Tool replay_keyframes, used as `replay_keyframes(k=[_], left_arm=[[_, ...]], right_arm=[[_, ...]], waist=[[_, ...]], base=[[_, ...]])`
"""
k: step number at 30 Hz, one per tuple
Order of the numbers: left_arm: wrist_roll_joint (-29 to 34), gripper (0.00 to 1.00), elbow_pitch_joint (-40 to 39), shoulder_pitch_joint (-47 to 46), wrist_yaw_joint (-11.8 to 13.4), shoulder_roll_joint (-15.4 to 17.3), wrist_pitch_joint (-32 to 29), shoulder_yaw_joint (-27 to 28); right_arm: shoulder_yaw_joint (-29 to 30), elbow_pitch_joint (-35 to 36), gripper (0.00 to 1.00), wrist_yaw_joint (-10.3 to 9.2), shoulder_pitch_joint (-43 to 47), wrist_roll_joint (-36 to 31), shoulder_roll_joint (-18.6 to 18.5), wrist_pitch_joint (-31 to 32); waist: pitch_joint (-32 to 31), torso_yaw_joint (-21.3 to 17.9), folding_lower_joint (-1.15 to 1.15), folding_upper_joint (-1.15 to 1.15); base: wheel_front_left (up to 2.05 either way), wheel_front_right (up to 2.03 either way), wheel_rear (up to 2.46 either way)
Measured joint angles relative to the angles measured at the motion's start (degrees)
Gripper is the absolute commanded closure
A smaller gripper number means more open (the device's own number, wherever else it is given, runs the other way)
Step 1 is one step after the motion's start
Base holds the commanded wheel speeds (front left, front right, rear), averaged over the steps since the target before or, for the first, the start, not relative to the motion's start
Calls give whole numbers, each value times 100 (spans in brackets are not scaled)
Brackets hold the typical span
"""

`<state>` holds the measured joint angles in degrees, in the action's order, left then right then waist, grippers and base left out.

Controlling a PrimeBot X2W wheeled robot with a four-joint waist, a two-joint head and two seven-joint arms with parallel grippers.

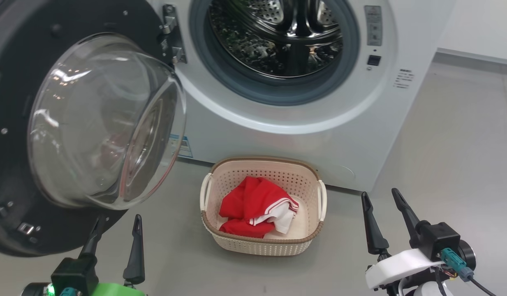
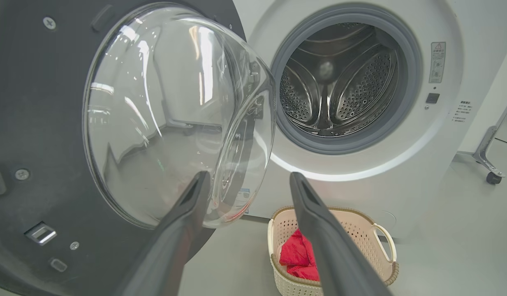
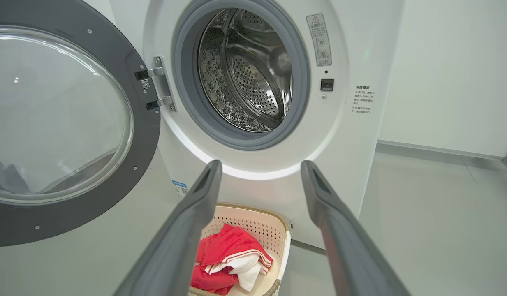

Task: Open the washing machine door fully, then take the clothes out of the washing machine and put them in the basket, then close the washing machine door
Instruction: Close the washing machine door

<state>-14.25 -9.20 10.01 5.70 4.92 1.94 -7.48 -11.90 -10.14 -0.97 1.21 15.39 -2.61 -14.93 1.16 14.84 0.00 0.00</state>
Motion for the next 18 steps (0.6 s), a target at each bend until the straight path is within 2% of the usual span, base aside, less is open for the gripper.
replay_keyframes(k=[10,18], left_arm=[[0,0,85,1,7,-9,-1,85],[-1,0,94,6,34,-32,-2,145]], right_arm=[[-97,-60,0,52,1,0,2,0],[-170,-129,0,90,-1,0,3,0]], waist=[[-28,516,0,0],[-49,729,0,0]], base=[[0,0,0],[0,0,0]])
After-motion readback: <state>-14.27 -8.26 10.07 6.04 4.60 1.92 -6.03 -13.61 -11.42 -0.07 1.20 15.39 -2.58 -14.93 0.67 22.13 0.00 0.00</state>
